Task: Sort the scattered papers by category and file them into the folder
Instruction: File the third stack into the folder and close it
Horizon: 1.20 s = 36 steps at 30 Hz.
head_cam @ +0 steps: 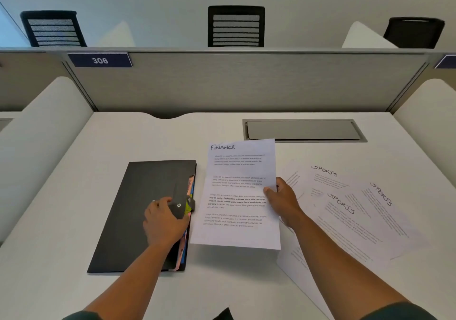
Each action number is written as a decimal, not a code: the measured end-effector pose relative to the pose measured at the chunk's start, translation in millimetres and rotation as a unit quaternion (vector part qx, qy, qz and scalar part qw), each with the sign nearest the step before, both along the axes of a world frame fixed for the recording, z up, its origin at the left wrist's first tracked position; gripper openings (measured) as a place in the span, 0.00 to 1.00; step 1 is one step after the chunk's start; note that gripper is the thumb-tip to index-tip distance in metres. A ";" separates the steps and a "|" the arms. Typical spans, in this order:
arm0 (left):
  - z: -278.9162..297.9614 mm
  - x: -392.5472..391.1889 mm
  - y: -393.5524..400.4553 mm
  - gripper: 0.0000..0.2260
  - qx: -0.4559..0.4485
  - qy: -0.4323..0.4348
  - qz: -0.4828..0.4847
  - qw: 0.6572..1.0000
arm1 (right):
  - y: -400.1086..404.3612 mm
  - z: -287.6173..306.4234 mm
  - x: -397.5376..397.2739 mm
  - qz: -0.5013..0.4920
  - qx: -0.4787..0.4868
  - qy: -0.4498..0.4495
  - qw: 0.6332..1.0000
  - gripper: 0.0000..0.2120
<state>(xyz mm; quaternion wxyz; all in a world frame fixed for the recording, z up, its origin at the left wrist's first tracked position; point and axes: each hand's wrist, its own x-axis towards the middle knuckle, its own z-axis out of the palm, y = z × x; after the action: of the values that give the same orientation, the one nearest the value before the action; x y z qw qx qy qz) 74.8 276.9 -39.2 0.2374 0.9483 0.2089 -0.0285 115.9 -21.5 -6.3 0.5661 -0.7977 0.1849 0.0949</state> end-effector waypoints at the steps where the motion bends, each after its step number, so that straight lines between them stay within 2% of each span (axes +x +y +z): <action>1: -1.6 -0.6 0.5 0.32 0.016 0.015 -0.009 1.000 | 2.0 -2.3 -1.1 -0.002 -0.003 0.001 1.000 0.07; 4: -4.9 -0.3 2.5 0.34 0.027 0.047 -0.017 0.998 | 6.6 -7.1 -3.7 -0.005 -0.010 0.006 1.000 0.08; 8: -4.8 -0.9 4.3 0.31 0.027 0.074 -0.067 0.995 | 13.2 -11.8 -5.5 -0.011 -0.009 0.007 1.000 0.09; 11: 1.4 -0.8 3.5 0.26 0.037 0.052 -0.093 0.994 | 17.6 -15.2 -7.5 -0.012 -0.010 0.008 1.000 0.09; 17: 15.3 -2.2 1.0 0.20 0.008 -0.006 -0.072 0.997 | 23.3 -19.1 -8.6 -0.011 -0.009 0.010 1.000 0.12; 36: 17.2 -10.4 19.1 0.17 -0.031 -0.058 -0.064 0.996 | 42.0 -12.2 3.7 0.003 -0.002 0.001 1.000 0.07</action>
<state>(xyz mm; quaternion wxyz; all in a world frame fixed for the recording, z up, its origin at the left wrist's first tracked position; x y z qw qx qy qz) 64.4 295.9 -22.1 0.2763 0.9519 0.1324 0.0053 119.6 20.5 -18.5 0.5644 -0.7991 0.1828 0.0969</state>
